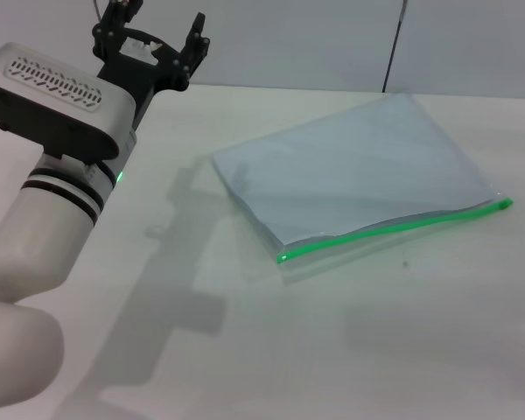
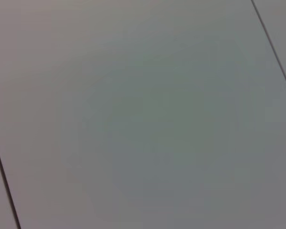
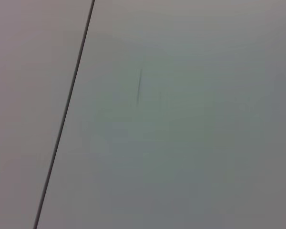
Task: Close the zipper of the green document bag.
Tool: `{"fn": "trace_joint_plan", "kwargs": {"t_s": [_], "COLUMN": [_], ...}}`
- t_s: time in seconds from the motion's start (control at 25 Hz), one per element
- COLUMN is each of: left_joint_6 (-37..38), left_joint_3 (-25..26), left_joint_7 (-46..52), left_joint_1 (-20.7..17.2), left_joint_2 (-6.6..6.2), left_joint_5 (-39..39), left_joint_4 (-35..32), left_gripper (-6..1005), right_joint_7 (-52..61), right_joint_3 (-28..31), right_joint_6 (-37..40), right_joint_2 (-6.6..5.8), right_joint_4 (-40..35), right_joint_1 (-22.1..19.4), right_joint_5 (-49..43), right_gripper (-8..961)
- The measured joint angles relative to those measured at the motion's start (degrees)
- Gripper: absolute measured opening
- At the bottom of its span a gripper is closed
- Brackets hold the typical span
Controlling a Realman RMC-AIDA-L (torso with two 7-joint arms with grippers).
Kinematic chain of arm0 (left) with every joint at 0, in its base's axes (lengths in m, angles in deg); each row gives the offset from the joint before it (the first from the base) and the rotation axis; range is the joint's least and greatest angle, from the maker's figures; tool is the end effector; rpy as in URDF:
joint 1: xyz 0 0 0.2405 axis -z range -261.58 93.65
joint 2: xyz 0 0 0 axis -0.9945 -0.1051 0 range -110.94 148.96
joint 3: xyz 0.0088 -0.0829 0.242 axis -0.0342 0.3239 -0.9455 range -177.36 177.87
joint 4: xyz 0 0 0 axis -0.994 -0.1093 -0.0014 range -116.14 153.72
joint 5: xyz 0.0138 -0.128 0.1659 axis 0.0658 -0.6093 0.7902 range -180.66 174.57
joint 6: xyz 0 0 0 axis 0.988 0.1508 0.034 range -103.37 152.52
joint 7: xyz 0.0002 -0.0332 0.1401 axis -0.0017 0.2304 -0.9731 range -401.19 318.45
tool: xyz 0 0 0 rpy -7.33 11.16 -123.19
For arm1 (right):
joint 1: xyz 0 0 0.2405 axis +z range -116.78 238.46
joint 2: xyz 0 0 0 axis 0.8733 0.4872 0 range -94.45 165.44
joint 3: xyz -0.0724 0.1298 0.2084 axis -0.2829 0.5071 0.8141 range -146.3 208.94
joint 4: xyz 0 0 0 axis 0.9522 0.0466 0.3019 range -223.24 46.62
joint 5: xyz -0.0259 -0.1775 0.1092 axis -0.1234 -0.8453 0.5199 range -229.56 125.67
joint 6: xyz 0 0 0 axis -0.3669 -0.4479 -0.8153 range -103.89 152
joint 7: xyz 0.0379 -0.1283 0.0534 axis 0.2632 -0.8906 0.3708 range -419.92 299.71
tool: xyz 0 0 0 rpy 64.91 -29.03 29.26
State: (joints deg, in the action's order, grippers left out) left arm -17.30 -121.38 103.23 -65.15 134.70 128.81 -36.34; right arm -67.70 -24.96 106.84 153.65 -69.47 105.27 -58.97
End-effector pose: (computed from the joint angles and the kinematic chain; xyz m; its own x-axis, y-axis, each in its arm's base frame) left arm -0.1955 0.3734 -0.0117 0.8544 -0.2262 0.4678 0.4358 -0.1783 -0.8822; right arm 0.2903 0.3687 0.0131 0.8277 0.2094 -0.5206 -0.5383 0.0345 -0.8420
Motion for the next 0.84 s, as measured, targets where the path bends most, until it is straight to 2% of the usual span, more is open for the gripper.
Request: {"fn": "trace_joint_plan", "kwargs": {"t_s": [0.12,0.28,0.84], "left_joint_6": [-0.04,-0.06,-0.14], "left_joint_3": [0.06,0.15,0.1], "left_joint_7": [-0.23,-0.3,-0.39], "left_joint_1": [-0.01,-0.05,-0.04], "left_joint_2": [0.05,0.13,0.09], "left_joint_5": [0.15,0.19,0.39], "left_joint_4": [-0.05,-0.04,0.15], "left_gripper": [773,772,770], "right_joint_7": [-3.01,-3.35,-2.7], "right_joint_3": [8.09,13.05,13.86], "right_joint_6": [1.2,1.24,0.86], "right_joint_2": [-0.26,-0.52,-0.65], "right_joint_4": [0.46,0.27,0.06], "right_joint_1": [-0.33,-0.81,-0.89], "right_joint_5": [-7.26,-12.99,-13.72], "right_gripper": [720,720,720]}}
